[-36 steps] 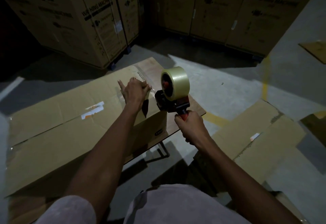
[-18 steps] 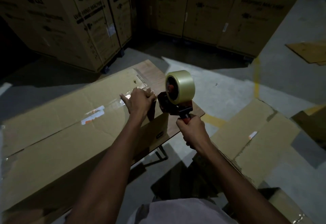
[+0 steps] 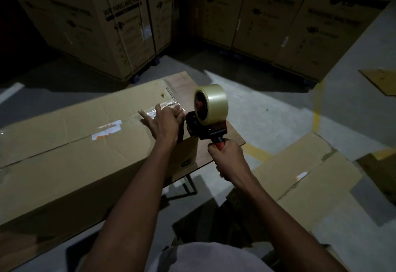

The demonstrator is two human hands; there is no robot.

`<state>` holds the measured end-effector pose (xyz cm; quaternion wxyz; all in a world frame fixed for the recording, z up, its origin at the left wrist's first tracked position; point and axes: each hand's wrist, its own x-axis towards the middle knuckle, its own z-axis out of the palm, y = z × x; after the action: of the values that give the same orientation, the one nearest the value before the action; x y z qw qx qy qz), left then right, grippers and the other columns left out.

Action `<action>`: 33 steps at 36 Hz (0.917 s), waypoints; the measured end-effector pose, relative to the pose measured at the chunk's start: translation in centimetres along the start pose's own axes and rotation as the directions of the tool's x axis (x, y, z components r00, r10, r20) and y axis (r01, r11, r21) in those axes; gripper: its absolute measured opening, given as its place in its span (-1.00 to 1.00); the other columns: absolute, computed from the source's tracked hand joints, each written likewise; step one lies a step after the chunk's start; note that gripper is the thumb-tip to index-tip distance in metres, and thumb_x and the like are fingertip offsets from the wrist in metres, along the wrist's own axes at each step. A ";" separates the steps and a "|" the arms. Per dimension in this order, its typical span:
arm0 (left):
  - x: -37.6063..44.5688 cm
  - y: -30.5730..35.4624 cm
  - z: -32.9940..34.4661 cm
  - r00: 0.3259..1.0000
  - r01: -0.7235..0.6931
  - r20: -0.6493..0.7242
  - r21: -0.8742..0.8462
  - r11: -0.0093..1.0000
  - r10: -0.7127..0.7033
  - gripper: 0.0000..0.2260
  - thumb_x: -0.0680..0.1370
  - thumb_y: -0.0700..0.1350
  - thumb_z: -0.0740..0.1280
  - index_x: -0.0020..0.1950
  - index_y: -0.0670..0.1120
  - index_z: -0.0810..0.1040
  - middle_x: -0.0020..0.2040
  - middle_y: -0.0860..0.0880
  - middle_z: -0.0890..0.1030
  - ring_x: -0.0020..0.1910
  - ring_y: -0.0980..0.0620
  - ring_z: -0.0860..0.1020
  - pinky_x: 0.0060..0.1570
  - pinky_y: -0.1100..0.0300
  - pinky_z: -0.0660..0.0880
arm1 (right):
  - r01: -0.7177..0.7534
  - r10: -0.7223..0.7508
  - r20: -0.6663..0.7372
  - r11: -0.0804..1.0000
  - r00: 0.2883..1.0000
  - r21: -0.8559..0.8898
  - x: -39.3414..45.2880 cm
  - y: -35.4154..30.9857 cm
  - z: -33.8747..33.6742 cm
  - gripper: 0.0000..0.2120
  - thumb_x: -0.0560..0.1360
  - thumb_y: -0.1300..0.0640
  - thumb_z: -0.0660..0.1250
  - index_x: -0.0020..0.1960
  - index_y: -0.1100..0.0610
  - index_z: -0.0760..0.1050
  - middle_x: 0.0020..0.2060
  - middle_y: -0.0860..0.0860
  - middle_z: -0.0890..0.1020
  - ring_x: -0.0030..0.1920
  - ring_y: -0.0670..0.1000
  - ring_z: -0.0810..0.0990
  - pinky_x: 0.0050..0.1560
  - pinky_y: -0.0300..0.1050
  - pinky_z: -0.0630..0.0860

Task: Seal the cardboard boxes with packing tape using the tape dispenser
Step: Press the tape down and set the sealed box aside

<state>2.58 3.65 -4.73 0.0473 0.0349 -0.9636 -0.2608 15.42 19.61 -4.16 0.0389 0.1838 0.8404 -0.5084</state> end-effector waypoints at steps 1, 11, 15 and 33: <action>-0.1 0.0 0.2 0.999 -0.015 -0.038 -0.004 1.000 0.015 -0.72 0.69 0.09 0.23 0.29 0.08 0.64 0.37 -0.11 0.56 0.55 -0.07 0.31 0.43 -0.26 -0.43 | 0.002 -0.002 0.004 1.000 1.000 0.002 0.0 0.0 -0.1 -0.78 0.55 0.01 0.33 -0.15 0.14 0.46 -0.44 0.08 0.47 -0.57 0.02 0.39 -0.58 -0.24 0.34; 0.3 -0.1 0.7 0.997 -0.003 -0.082 0.079 0.997 0.010 -0.72 0.64 0.15 0.29 0.28 0.14 0.65 0.31 -0.13 0.61 0.51 -0.11 0.37 0.44 -0.39 -0.33 | 0.017 -0.018 0.038 0.999 0.999 0.027 0.0 0.1 -0.7 -0.78 0.57 0.01 0.32 -0.16 0.11 0.44 -0.42 0.08 0.46 -0.63 -0.07 0.38 -0.60 -0.27 0.31; 0.5 -0.3 0.9 0.995 0.001 -0.101 0.085 0.996 0.008 -0.72 0.61 0.17 0.32 0.24 0.13 0.67 0.30 -0.16 0.60 0.47 -0.14 0.42 0.43 -0.37 -0.35 | 0.000 0.000 0.036 1.000 0.999 0.020 -0.5 0.6 -1.1 -0.79 0.56 -0.02 0.33 -0.09 0.13 0.48 -0.40 0.08 0.47 -0.57 -0.03 0.40 -0.57 -0.24 0.35; -0.6 -0.3 0.0 0.996 -0.092 0.019 0.033 0.995 0.091 -0.68 0.65 0.11 0.28 0.37 0.09 0.59 0.51 -0.14 0.43 0.57 -0.09 0.27 0.50 -0.37 -0.27 | -0.042 0.037 0.078 0.997 0.996 0.069 -1.3 3.5 -0.9 -0.80 0.55 0.06 0.33 -0.20 0.09 0.40 -0.57 -0.09 0.36 -0.66 -0.09 0.27 -0.59 -0.27 0.28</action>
<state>3.21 3.46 -4.91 0.0501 -0.0108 -0.9688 -0.2425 17.98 21.52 -6.29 0.0745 0.1819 0.8160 -0.5436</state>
